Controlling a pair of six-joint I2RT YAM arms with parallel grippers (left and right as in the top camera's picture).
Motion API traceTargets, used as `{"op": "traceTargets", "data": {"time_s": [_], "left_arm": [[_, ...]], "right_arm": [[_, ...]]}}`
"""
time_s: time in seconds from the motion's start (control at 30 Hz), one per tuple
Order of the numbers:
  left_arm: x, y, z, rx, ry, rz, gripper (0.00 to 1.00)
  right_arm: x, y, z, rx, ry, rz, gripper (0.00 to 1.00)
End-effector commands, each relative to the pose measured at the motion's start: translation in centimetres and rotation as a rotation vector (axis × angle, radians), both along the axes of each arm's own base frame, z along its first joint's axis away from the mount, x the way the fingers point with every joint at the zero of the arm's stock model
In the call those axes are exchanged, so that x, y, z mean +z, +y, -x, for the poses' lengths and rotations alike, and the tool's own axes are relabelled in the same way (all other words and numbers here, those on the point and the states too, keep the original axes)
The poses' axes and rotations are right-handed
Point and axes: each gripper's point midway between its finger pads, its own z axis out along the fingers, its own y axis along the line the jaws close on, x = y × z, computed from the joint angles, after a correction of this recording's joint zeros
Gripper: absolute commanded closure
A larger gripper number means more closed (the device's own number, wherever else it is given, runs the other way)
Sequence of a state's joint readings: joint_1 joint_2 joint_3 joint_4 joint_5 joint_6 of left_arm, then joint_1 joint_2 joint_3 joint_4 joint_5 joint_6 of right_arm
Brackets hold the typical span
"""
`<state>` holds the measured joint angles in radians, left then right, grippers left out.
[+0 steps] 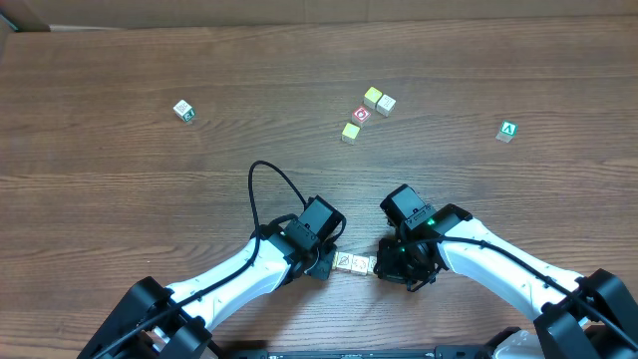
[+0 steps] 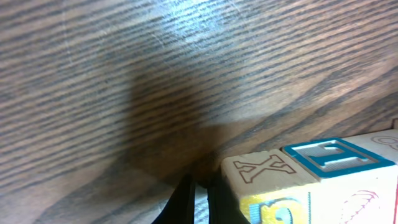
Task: Flip 4 blocks
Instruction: 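Hold the row between both grippers, pressing the blocks together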
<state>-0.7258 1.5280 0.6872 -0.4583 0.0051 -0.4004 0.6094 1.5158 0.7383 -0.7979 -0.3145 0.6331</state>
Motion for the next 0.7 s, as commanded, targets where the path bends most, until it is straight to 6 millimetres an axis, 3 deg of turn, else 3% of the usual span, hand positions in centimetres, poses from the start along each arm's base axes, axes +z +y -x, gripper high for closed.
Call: {"op": "traceTargets", "data": {"time_s": [0.0, 0.67], "left_arm": [[-0.21, 0.49, -0.40, -0.050, -0.031, -0.045, 0.96], [-0.07, 0.43, -0.93, -0.090, -0.064, -0.056, 0.96]], "right_arm": [[-0.14, 0.02, 0.28, -0.021, 0.014, 0.006, 0.96], [0.03, 0.88, 0.59, -0.042, 0.030, -0.017, 0.96]]}}
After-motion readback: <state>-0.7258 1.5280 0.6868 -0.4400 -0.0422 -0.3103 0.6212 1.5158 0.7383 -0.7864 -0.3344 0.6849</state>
